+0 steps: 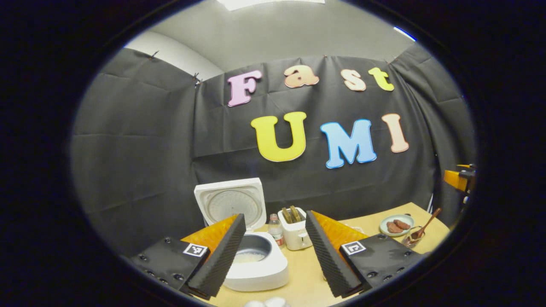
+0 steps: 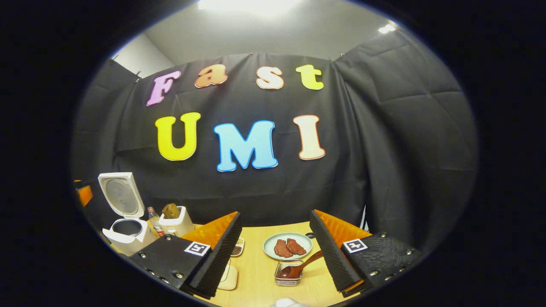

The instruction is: Close the left gripper, press the button to open the rice cooker; take a wooden spoon from the chopstick holder with the right hand, scoop a spoonful of rice and pour it into the rice cooker, then put the wooden spoon back into the chopstick holder.

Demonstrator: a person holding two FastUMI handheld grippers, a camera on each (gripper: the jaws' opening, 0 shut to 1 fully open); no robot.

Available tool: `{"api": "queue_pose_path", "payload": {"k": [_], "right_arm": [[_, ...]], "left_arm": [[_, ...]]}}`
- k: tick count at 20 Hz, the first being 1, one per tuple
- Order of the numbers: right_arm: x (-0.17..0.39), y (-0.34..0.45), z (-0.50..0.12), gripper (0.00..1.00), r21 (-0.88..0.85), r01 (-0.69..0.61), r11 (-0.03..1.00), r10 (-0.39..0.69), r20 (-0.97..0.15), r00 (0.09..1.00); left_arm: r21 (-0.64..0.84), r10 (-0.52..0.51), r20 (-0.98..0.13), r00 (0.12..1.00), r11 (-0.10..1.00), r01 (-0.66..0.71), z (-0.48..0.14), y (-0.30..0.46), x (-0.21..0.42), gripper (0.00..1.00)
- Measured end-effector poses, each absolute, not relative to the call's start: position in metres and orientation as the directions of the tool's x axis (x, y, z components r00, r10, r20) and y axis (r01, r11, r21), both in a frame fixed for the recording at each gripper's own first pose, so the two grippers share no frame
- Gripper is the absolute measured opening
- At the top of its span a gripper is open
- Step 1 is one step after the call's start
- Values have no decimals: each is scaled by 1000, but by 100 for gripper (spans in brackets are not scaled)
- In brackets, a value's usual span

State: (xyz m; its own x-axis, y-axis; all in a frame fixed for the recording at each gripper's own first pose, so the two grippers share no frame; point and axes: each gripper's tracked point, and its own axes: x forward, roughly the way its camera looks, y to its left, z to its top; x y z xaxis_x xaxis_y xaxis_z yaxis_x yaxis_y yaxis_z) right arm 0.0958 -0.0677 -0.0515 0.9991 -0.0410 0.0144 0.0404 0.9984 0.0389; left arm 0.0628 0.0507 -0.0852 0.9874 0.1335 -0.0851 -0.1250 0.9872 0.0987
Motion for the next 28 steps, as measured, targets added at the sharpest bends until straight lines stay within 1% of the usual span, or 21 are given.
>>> {"api": "queue_pose_path", "payload": {"k": [1,2,3,5,7,12,13,14,15,16,17,19,20,23,27,28], "right_arm": [[87,-58,-45,97,32,26,999,-26,20,999],[80,-52,-40,100,31,19,999,-20,23,1000],[73,-44,-35,98,36,7,999,-8,21,1000],[62,-32,-27,98,40,-6,999,6,20,1000],[53,-25,-16,98,18,-10,1000,9,30,1000],[46,-3,-9,98,5,-32,999,32,19,999],[46,0,-10,98,2,-34,999,34,14,999],[48,5,-12,98,1,-39,999,39,4,999],[49,7,-15,100,3,-39,999,39,-6,999],[51,9,-17,98,3,-39,999,39,-13,999],[54,9,-20,98,0,-33,999,33,-26,999],[58,14,-26,98,3,-35,999,36,-47,998],[61,16,-28,98,4,-36,999,36,-58,998],[69,20,-32,98,5,-33,999,33,-83,996],[78,30,-40,98,4,-44,999,44,-116,992],[79,32,-43,97,4,-47,999,47,-123,991]], "left_arm": [[88,137,-79,987,988,-130,-82,56,64,100],[81,145,-72,987,987,-139,-80,62,67,100],[78,153,-64,986,986,-148,-75,69,70,100],[77,175,-44,984,982,-172,-65,85,80,100],[40,196,-37,980,980,-194,-54,101,96,100],[26,248,-10,969,969,-248,-23,140,164,96],[31,258,-1,966,966,-258,-16,148,181,96],[37,270,8,963,962,-270,-11,155,198,98],[48,273,22,962,961,-274,-5,162,215,100],[49,278,25,960,959,-279,-2,168,231,99],[48,282,30,959,958,-283,0,173,247,98],[47,302,19,953,952,-303,-4,189,279,96],[39,307,8,952,951,-307,-9,199,295,99],[30,350,-48,935,937,-349,-34,232,338,99],[47,375,-121,919,927,-372,-68,260,377,96],[52,373,-144,917,928,-369,-78,263,384,98]]}}
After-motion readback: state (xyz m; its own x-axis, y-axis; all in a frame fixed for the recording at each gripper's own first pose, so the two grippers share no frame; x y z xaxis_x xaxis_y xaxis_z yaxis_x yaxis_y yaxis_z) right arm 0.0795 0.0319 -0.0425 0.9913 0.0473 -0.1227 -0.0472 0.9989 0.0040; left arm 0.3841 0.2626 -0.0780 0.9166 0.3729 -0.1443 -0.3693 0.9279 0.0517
